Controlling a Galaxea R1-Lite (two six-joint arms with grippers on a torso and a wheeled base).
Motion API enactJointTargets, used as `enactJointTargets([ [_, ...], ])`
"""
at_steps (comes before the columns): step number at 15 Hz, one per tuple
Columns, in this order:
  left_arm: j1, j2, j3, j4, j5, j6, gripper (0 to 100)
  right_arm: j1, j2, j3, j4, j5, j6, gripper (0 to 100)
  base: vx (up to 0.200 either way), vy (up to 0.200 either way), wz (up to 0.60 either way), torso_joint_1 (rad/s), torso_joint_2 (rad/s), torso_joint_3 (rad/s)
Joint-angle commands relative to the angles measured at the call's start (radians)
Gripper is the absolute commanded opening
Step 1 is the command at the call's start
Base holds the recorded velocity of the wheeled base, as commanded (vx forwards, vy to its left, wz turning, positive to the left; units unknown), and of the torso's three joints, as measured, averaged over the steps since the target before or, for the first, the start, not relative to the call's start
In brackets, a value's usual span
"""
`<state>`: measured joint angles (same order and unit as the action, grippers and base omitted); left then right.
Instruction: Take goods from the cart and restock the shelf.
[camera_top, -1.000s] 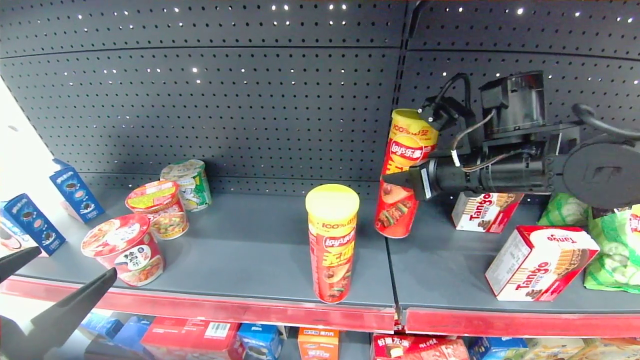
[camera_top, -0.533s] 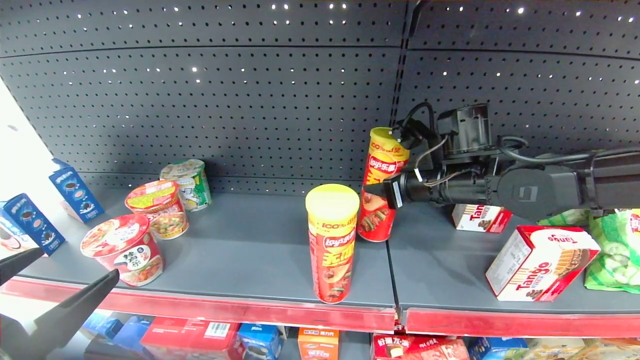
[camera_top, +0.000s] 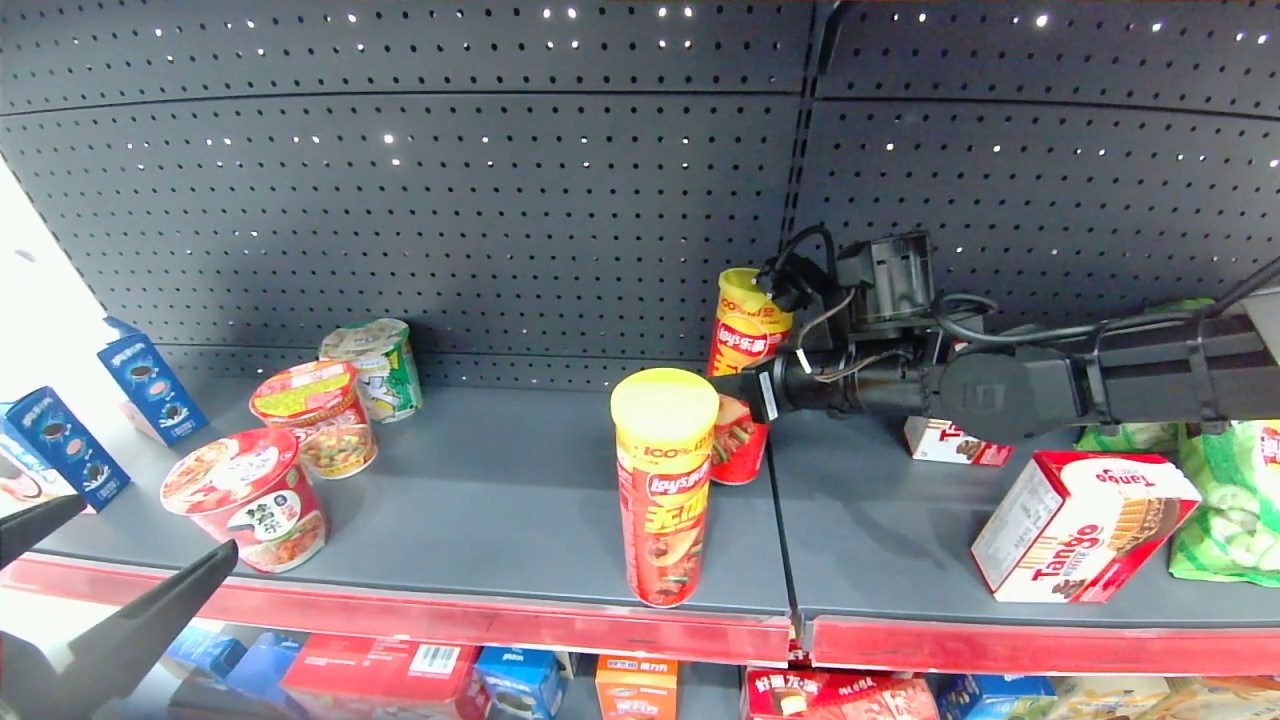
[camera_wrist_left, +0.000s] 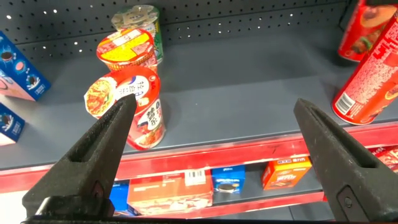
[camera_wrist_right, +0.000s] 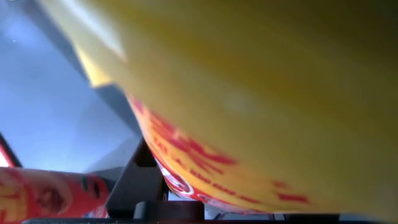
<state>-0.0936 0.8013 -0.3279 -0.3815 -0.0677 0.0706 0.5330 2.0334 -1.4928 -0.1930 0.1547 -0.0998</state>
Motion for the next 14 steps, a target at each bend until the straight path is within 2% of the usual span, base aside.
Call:
enactJointTargets([
  [1, 0.0, 0.001, -0.002, 0.0, 0.0, 0.0, 100, 0.005, 0.034, -0.001, -0.036, -0.001, -0.001, 0, 0.0, 0.0, 0.0, 0.0, 0.0, 0.0],
  [14, -0.001, -0.002, 0.009, -0.002, -0.001, 0.0, 100, 0.051, 0.083, -0.03, -0.057, -0.003, -0.001, 0, 0.0, 0.0, 0.0, 0.0, 0.0, 0.0],
])
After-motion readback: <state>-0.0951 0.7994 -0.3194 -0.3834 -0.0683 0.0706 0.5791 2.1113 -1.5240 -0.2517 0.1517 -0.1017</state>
